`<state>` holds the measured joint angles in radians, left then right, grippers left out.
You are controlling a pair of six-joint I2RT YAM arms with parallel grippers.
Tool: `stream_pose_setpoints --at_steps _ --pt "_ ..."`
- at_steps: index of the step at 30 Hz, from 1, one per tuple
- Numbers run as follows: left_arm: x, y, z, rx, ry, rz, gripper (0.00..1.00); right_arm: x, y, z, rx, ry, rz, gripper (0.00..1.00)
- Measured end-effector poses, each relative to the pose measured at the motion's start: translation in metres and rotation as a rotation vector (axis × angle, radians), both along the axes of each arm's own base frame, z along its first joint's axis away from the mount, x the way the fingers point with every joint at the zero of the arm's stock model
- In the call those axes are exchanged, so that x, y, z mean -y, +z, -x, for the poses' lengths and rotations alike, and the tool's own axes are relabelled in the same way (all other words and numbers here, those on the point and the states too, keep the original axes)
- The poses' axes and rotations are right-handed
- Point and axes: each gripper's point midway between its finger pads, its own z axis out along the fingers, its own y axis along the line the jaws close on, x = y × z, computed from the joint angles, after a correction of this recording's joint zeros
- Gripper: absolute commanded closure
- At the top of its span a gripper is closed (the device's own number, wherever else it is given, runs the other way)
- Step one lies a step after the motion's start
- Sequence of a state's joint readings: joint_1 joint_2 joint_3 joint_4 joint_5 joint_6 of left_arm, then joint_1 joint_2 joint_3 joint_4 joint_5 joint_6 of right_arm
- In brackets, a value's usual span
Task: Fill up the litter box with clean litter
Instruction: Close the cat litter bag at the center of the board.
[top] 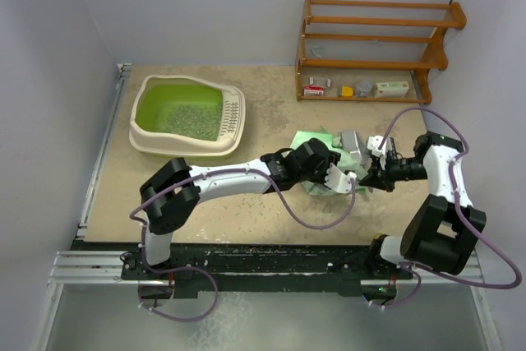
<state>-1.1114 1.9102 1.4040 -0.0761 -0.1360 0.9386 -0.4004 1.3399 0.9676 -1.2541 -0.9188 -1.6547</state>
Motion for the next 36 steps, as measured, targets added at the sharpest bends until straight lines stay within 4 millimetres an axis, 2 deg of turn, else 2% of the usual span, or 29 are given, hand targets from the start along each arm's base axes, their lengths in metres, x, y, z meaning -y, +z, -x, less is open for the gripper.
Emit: stream_pose_setpoints --at_steps 2,5,8,13,16,18,22,23,24,25,32,36 --pt "0.000 -0.002 -0.002 -0.010 -0.008 -0.017 0.63 -0.001 0.001 0.000 0.002 0.003 -0.005 0.97" --pt "0.000 -0.007 -0.005 -0.034 -0.020 -0.045 0.84 -0.002 0.003 -0.001 0.010 0.005 -0.013 0.97" --pt "0.000 -0.011 -0.005 -0.077 -0.047 -0.087 0.97 -0.002 0.004 -0.002 0.014 0.006 -0.016 0.97" --pt "-0.004 -0.009 -0.006 -0.170 -0.067 -0.148 0.97 -0.001 0.008 -0.007 -0.014 0.000 -0.031 0.96" --pt "0.000 0.000 -0.019 -0.284 -0.055 -0.164 0.97 0.002 0.008 -0.014 -0.030 -0.008 -0.041 0.95" --pt "-0.008 0.002 -0.026 -0.340 -0.036 -0.167 0.97 0.002 0.009 -0.021 -0.039 -0.016 -0.060 0.93" --pt "-0.029 0.003 -0.031 -0.411 0.017 -0.188 0.97 0.004 0.011 -0.029 -0.089 -0.022 -0.091 0.75" --pt "-0.034 0.002 -0.031 -0.429 0.028 -0.193 0.97 0.004 0.011 -0.031 -0.103 -0.024 -0.099 0.69" --pt "-0.038 0.000 -0.031 -0.446 0.041 -0.200 0.97 0.005 0.012 -0.032 -0.116 -0.026 -0.105 0.58" --pt "-0.044 -0.002 -0.031 -0.464 0.056 -0.209 0.97 0.005 0.014 -0.034 -0.127 -0.026 -0.114 0.52" --pt "-0.058 -0.012 -0.030 -0.525 0.104 -0.221 0.97 0.008 0.022 -0.040 -0.132 -0.024 -0.118 0.45" --pt "-0.058 -0.013 -0.027 -0.551 0.109 -0.211 0.97 0.009 0.028 -0.039 -0.023 -0.034 -0.057 0.44"
